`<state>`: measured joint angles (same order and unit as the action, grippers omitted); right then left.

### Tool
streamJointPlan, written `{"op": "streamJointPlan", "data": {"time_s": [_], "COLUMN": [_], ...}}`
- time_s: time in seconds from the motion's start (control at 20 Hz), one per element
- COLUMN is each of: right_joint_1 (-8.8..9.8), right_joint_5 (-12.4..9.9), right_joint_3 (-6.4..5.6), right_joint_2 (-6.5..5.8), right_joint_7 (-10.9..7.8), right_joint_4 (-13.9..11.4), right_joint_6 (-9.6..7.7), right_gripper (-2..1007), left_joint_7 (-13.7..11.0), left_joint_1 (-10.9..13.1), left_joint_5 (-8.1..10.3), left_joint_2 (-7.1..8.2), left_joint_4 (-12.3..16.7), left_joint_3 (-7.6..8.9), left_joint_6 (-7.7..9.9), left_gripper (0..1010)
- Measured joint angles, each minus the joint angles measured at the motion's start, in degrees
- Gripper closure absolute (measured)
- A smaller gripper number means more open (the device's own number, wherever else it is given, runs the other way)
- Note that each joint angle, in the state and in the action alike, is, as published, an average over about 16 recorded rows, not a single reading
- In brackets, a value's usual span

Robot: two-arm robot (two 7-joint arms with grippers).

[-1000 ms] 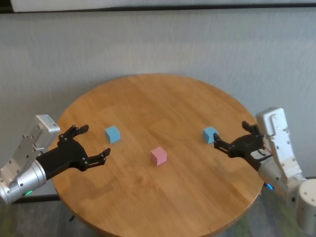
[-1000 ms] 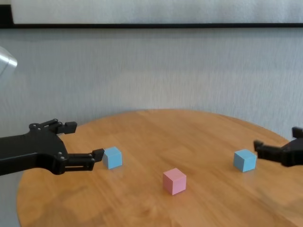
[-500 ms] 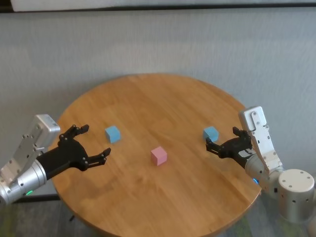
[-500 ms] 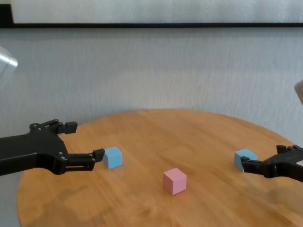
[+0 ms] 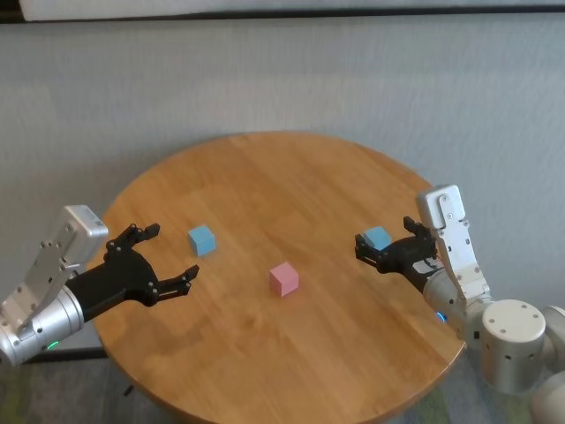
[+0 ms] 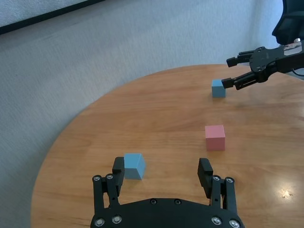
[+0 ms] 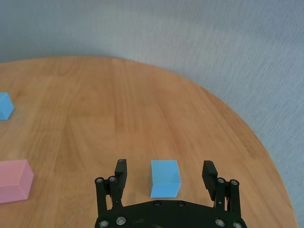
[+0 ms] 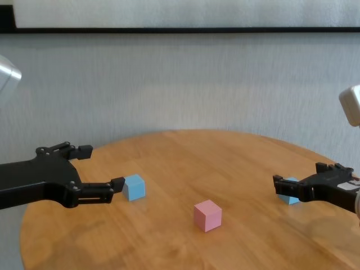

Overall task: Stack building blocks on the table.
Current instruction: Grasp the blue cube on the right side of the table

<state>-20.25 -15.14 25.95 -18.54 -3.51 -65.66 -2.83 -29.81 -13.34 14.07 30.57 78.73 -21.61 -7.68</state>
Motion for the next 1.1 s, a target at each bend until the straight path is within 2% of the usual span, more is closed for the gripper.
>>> {"op": "streamJointPlan", "data": {"time_s": [0.2, 0.55, 1.1], "right_joint_1": [-0.77, -2.3, -4.22], "right_joint_5": [0.59, 1.22, 2.7], "right_joint_3": [-0.36, -1.14, -2.02], "right_joint_2": [1.23, 2.96, 4.59], "right_joint_7": [-0.09, -0.67, -1.5], "right_joint_4": [1.7, 5.14, 10.21], "right_joint_6": [1.17, 2.25, 3.84], "right_gripper": [4, 4, 5], "left_joint_7": [-0.01, -0.01, -0.01], "left_joint_1": [-0.01, -0.04, -0.05], "left_joint_5": [0.01, 0.02, 0.02], "left_joint_2": [-0.01, -0.03, -0.03], "left_joint_4": [-0.02, -0.04, -0.06], "left_joint_3": [-0.01, -0.02, -0.02], "left_joint_6": [0.0, -0.01, -0.01], "left_gripper": [9, 9, 8]}}
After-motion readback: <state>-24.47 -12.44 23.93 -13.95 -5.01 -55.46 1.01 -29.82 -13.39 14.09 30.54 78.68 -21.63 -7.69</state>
